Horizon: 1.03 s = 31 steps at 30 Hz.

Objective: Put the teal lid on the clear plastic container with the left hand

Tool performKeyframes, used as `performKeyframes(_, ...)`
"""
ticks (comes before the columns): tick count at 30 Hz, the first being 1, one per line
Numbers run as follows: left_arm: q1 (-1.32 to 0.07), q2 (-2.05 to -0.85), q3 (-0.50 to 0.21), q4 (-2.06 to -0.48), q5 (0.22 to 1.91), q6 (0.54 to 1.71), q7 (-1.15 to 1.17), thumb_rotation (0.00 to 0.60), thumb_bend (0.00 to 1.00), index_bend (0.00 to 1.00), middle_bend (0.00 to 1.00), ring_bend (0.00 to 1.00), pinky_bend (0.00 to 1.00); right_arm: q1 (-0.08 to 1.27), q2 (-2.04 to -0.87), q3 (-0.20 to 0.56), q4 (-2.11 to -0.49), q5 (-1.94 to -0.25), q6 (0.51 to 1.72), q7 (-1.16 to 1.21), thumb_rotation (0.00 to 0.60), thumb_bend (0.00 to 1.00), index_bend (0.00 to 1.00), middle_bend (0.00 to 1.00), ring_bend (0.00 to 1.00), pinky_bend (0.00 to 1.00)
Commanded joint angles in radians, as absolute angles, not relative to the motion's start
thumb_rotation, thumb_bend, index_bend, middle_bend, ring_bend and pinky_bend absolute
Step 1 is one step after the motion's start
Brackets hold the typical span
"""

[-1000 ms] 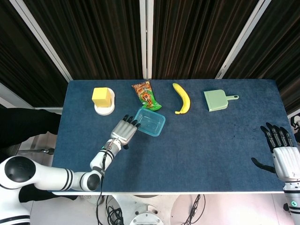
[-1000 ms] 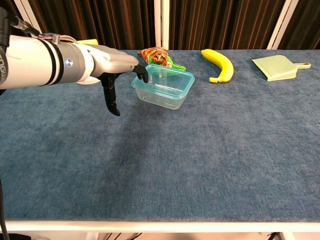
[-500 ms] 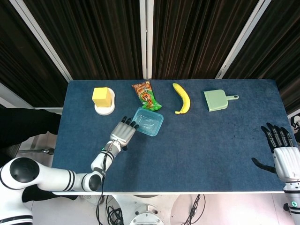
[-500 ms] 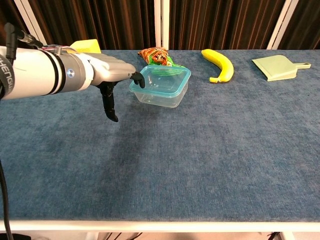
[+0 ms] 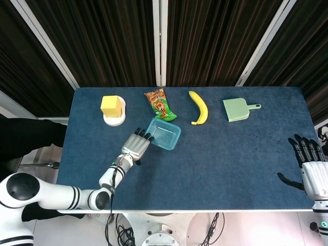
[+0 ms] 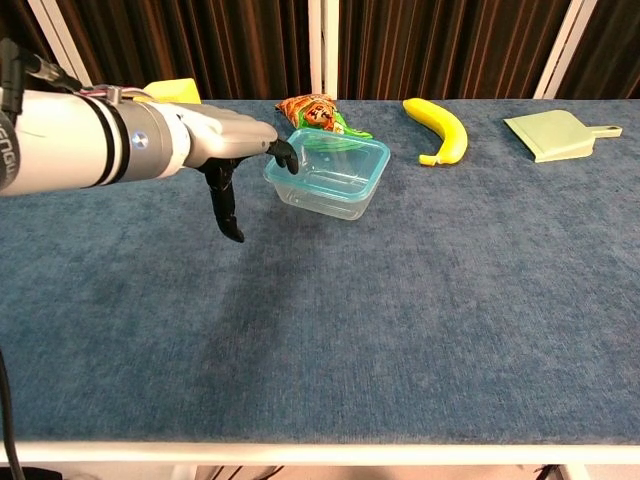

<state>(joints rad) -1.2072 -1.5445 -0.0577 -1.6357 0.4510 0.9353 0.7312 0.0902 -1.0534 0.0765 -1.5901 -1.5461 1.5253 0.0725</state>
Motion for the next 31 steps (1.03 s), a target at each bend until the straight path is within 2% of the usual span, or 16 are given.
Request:
performKeyframes(1, -1.141, -1.460, -0.104, -1.718, 0.555, 0.947, 0.601, 0.600, 0.00, 0.15, 0.11, 0.00, 0.05, 0.090, -1.049, 0.077, -1.591, -1.547, 1.525, 0.079, 0.600, 0.08, 0.00, 0.00, 0.00, 0.00)
performKeyframes(6, -1.044, -1.350, -0.106, -1.796, 0.687, 1.014, 0.492, 0.600, 0.00, 0.14, 0.11, 0.00, 0.05, 0.093, -1.039, 0.077, -1.583, -1.542, 1.514, 0.112, 0.600, 0.08, 0.00, 0.00, 0.00, 0.00)
performKeyframes(14, -0.795, -1.212, -0.002, -1.831, 0.879, 1.233, 0.342, 0.600, 0.00, 0.16, 0.11, 0.00, 0.05, 0.099, -1.010, 0.073, -1.551, -1.511, 1.464, 0.186, 0.600, 0.09, 0.00, 0.00, 0.00, 0.00)
performKeyframes(20, -0.570, -1.192, 0.074, -1.740, 1.069, 1.447, 0.161, 0.600, 0.00, 0.16, 0.11, 0.00, 0.03, 0.091, -1.035, 0.079, -1.504, -1.507, 1.484, 0.223, 0.600, 0.09, 0.00, 0.00, 0.00, 0.00)
performKeyframes(25, -0.423, -1.187, 0.123, -1.624, 1.171, 1.543, 0.031, 0.600, 0.00, 0.16, 0.11, 0.00, 0.01, 0.085, -1.062, 0.064, -1.482, -1.516, 1.480, 0.228, 0.600, 0.09, 0.00, 0.00, 0.00, 0.00)
performKeyframes(31, -0.286, -1.199, 0.137, -1.589, 1.236, 1.648, -0.029, 0.600, 0.00, 0.16, 0.11, 0.00, 0.01, 0.062, -1.086, 0.044, -1.489, -1.550, 1.522, 0.207, 0.600, 0.09, 0.00, 0.00, 0.00, 0.00)
